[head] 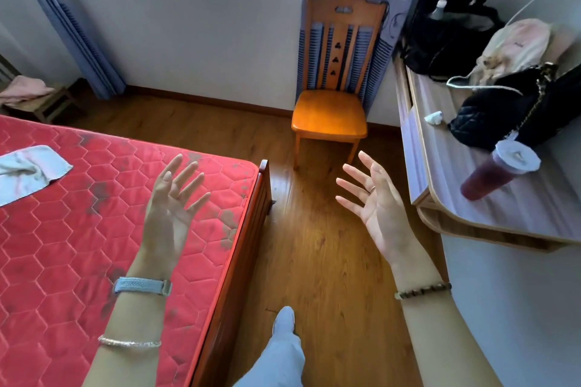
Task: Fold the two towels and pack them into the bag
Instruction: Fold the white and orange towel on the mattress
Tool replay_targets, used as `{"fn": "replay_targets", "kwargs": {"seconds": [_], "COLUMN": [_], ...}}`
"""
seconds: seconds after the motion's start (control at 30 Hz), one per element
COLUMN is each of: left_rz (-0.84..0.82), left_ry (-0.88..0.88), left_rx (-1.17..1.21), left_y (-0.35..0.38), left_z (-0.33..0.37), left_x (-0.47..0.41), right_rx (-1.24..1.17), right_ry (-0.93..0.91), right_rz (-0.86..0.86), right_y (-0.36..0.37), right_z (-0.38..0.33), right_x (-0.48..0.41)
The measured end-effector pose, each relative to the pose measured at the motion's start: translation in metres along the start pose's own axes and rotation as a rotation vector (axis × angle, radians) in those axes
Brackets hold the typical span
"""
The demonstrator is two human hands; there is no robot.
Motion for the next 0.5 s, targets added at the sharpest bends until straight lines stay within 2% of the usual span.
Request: {"fn": "replay_targets", "kwargs": {"seconds": [0.2, 0.5], "left_rz": [-0.002, 0.008], "left_ry": [-0.017, -0.023], "left_rx": [-0.016, -0.037], "left_y": [0.017, 0.055], "left_z": [-0.004, -0.019], "left_x": [-0.094, -0.188], "right_rx": [0.001, 0.000], "right_ry": [-0.001, 0.031], "right_rz": [0.014, 0.012], "right_y": [0.008, 0.011], "right_z": [-0.016, -0.025], "right_x": [-0.095, -0.203]}}
Point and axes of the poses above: each hand's wrist, its own x-axis away from the middle knuckle, its own y-axis out of the palm, z = x × y, the point moved 8 cm from there along -x, towards the middle knuckle, and after that the axes turned 6 degrees about x, right-handed, at the moved point
